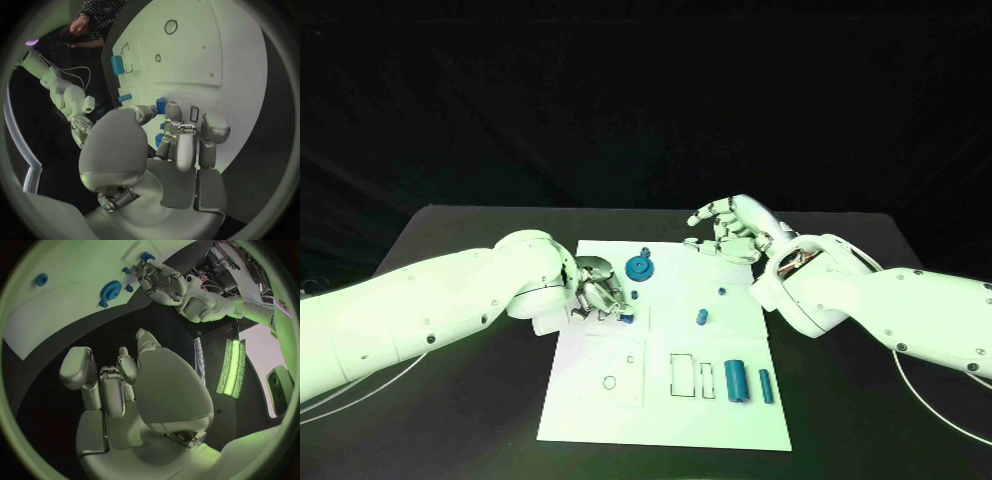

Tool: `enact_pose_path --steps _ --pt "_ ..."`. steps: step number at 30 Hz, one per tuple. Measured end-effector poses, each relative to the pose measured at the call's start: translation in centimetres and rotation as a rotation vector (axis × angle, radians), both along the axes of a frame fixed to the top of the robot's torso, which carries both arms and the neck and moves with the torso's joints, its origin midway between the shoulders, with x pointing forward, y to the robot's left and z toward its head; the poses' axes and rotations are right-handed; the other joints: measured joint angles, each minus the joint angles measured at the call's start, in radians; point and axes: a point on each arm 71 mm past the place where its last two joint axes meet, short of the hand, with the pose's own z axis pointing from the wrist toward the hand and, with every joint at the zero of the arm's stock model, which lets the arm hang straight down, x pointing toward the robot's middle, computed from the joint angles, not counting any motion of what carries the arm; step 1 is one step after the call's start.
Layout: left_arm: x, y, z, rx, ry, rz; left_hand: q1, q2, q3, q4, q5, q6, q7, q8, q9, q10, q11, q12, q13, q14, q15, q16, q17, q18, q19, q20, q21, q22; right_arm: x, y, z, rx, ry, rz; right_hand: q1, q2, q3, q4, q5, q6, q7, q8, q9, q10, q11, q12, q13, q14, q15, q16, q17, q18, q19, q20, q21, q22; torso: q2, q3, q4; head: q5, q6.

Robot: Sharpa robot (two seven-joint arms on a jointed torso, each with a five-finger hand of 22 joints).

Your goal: Assemble the parts on the task board

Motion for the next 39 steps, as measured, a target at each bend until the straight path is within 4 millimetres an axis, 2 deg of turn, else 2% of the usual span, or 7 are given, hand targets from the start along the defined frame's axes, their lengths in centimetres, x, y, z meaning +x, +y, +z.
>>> enact_pose_path --steps 8,12,14,18,23,27,39 --pt "-0.1 0.3 0.0 -0.007 0.006 0.010 -0.016 -0.008 0.013 -0.013 0.003 0.000 0.000 0.007 0.026 0.008 0.004 0.000 0.008 0.000 0.000 0.003 0.000 0.000 0.000 0.000 0.006 0.005 0.0 0.0 -0.1 -0.001 0.002 -0.001 0.000 0.000 0.002 -0.002 0.000 0.000 0.000 0.000 0.000 0.000 0.000 0.000 0.000 0.000 0.000 0.000 0.000 0.000 0.000 0.000 0.000 -0.001 0.000 0.0001 -0.0002 0.002 0.000" --pt "-0.2 0.7 0.1 -0.017 0.001 0.027 -0.046 -0.024 0.014 -0.014 0.088 0.005 -0.005 0.015 0.077 0.041 -0.002 0.014 0.032 0.000 0.000 0.016 0.000 0.000 0.022 -0.004 0.024 0.033 0.0 -0.1 -0.1 -0.001 0.003 -0.002 0.000 0.000 0.002 -0.002 0.006 0.000 0.000 0.000 -0.001 0.000 0.000 0.000 0.000 0.000 0.000 0.000 0.000 0.000 0.000 0.000 0.000 -0.001 0.000 0.0006 -0.0001 0.003 0.000" --pt "-0.3 1.0 0.3 -0.024 -0.004 0.038 -0.056 -0.035 0.051 -0.056 0.115 0.014 -0.008 0.015 0.078 0.048 -0.004 0.016 0.040 0.002 -0.002 0.018 0.000 0.000 0.029 -0.007 0.027 0.045 0.0 -0.2 -0.1 -0.001 0.003 -0.003 0.000 0.000 0.002 -0.002 0.006 0.000 0.000 0.000 -0.001 0.000 0.000 0.003 0.000 0.000 0.000 0.000 0.000 0.000 0.000 0.000 0.000 -0.001 0.000 0.0007 0.0002 0.003 0.000" --pt "-0.5 1.4 0.5 -0.038 -0.018 0.057 -0.073 -0.051 0.039 -0.068 0.194 0.034 -0.013 0.015 0.078 0.073 -0.009 0.027 0.057 0.000 -0.007 0.027 0.000 -0.016 0.053 -0.012 0.048 0.079 0.0 -0.3 -0.2 -0.002 0.004 -0.006 0.000 0.000 0.002 -0.002 0.006 -0.002 0.002 0.000 -0.001 0.000 0.000 0.003 0.000 0.000 0.000 0.000 0.000 0.000 0.000 0.000 0.000 -0.001 -0.001 0.0013 0.0010 0.003 -0.002" --pt "-0.8 1.5 0.9 -0.052 -0.047 0.065 -0.083 -0.062 0.030 -0.077 0.261 0.051 -0.018 0.015 0.078 0.090 -0.011 0.034 0.073 0.000 -0.015 0.038 0.000 -0.016 0.075 -0.017 0.065 0.113 0.0 -0.5 -0.2 -0.003 0.004 -0.010 0.000 0.000 0.002 -0.002 0.006 -0.003 0.003 0.000 -0.001 0.000 0.000 0.003 0.000 0.000 0.000 0.000 0.000 0.000 0.000 0.000 0.000 -0.001 0.000 0.0009 0.0014 0.006 -0.004" --pt "-1.0 1.3 1.1 -0.054 -0.078 0.056 -0.092 -0.071 0.025 -0.082 0.299 0.060 -0.020 0.015 0.078 0.104 -0.017 0.037 0.083 0.001 -0.020 0.038 0.000 -0.016 0.085 -0.022 0.074 0.134 0.0 -0.6 -0.2 -0.004 0.005 -0.013 0.000 0.000 0.002 -0.002 0.005 -0.007 0.000 0.000 -0.002 0.000 0.000 0.003 0.000 0.000 0.000 0.000 0.000 0.000 0.000 0.000 0.000 -0.001 0.000 0.0008 0.0010 0.008 -0.007" --pt "-1.0 0.4 1.5 0.007 -0.175 -0.002 -0.101 -0.079 0.022 -0.086 0.341 0.078 -0.023 0.009 0.078 0.122 -0.018 0.037 0.091 0.000 -0.022 0.038 0.000 -0.016 0.097 -0.025 0.080 0.155 -0.1 -0.8 -0.3 -0.005 0.008 -0.018 0.000 0.000 0.002 -0.002 0.005 -0.007 0.000 0.000 -0.002 0.000 0.000 0.003 0.000 0.000 0.000 0.000 0.000 0.000 0.000 0.000 0.000 -0.001 0.001 0.0001 0.0003 0.010 -0.012"
